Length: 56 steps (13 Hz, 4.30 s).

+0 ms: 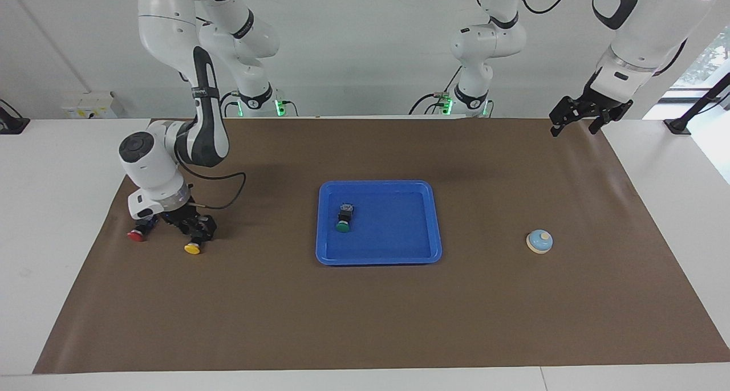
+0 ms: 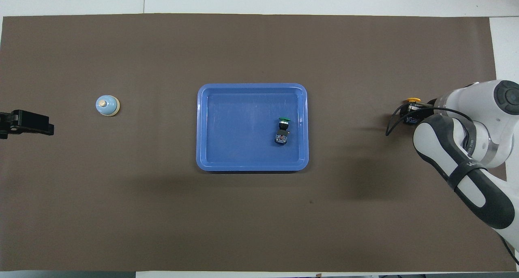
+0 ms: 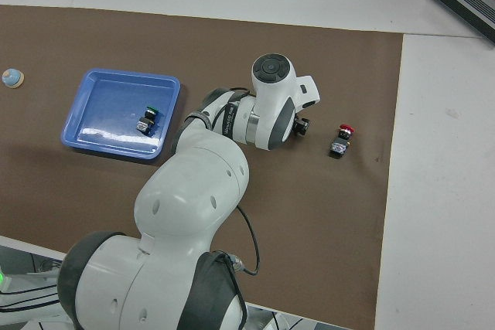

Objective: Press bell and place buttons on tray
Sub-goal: 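Release the green button and move the right gripper to the orange button, then grasp the orange-capped button with the right gripper and lift it, then lower the orange button into the tray beside the green one, then open the right gripper and move it to the red-capped button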

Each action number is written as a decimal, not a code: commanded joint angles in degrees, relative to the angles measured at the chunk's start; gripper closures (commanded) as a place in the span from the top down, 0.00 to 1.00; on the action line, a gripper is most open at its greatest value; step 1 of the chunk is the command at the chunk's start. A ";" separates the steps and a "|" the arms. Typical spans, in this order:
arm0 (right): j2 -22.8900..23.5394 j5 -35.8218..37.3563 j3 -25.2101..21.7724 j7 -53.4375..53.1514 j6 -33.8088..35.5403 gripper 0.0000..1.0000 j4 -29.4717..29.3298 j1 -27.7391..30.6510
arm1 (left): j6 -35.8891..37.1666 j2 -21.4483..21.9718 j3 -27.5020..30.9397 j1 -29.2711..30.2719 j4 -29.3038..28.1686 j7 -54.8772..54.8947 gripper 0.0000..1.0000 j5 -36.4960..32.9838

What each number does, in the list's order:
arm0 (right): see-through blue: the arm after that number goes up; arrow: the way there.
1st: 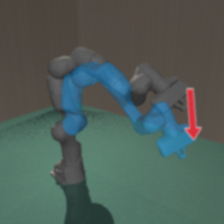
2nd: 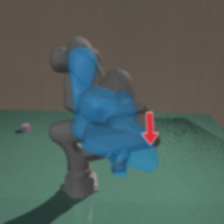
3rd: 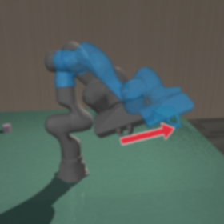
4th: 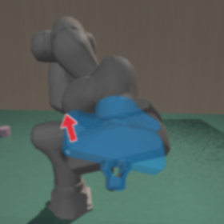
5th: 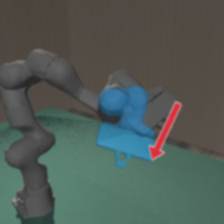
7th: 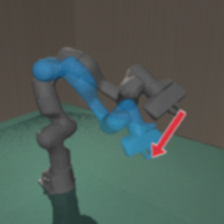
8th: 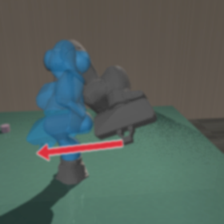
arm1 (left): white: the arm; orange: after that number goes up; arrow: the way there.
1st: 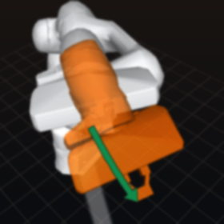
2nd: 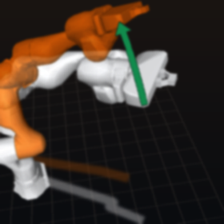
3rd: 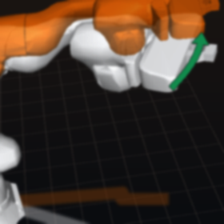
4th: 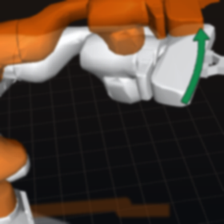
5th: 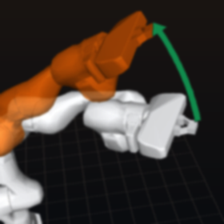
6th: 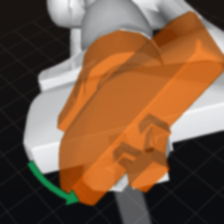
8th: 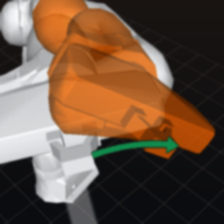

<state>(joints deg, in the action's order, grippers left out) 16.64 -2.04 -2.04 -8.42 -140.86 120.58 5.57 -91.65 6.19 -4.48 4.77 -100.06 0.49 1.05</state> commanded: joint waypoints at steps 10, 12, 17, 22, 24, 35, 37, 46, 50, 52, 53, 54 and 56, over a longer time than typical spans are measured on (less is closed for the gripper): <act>-0.38 0.28 0.99 -10.17 23.93 0.00 -19.99 -13.53 | 0.42 0.32 0.26 -0.20 -0.05 0.04 1.00 -0.26; 1.38 -0.24 0.99 -16.16 28.86 0.00 -26.33 -19.43 | 0.42 0.32 0.26 -0.20 -0.05 0.04 1.00 -0.26; 4.36 -3.32 0.99 -28.29 27.41 0.00 -29.70 -33.06 | 0.42 0.32 0.26 -0.20 -0.05 0.04 1.00 -0.17; 10.78 -2.79 0.99 -35.17 18.09 0.00 -29.44 -40.98 | 0.42 0.32 0.26 -0.20 -0.05 0.04 1.00 -0.26; 12.19 -2.62 0.99 -35.08 14.32 0.00 -27.17 -41.87 | 0.42 0.32 0.26 -0.20 -0.05 0.04 1.00 -0.26; 9.82 -2.71 0.81 -38.95 15.85 1.00 -23.35 -42.58 | 0.42 0.32 0.26 -0.20 -0.05 0.04 1.00 -0.26; 7.11 -2.62 -0.24 -38.43 19.21 1.00 -24.60 -40.65 | 0.42 0.32 0.17 -0.20 -0.05 0.04 1.00 -0.17; -2.57 -1.39 -0.51 -12.53 28.09 1.00 -23.73 -12.72 | 0.42 0.32 0.26 -0.20 -0.05 0.04 1.00 -0.26; -4.50 4.05 -0.51 -2.76 24.52 1.00 -17.07 -2.70 | 0.42 0.32 0.26 -0.20 -0.05 0.04 1.00 -0.26; -5.82 5.55 -0.51 1.90 17.76 1.00 -11.18 1.97 | 0.42 0.32 0.26 -0.20 -0.05 0.04 1.00 -0.26; -6.43 5.64 -0.51 3.49 14.77 1.00 -8.37 4.25 | 0.42 0.32 0.26 -0.20 -0.05 0.04 1.00 -0.17; -6.70 5.82 -0.51 4.37 11.95 1.00 -6.17 5.75 | 0.42 0.32 0.26 -0.20 -0.05 0.04 1.00 -0.26; -5.83 7.13 -0.51 4.38 9.04 1.00 -4.74 7.95 | 0.42 0.32 0.26 -0.20 -0.05 0.04 1.00 -0.26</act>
<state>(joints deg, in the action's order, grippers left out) 12.67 3.63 -3.33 -4.52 -128.75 112.00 11.59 -91.65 6.19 -4.48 4.77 -100.06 0.49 1.05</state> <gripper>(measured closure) 0.000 0.000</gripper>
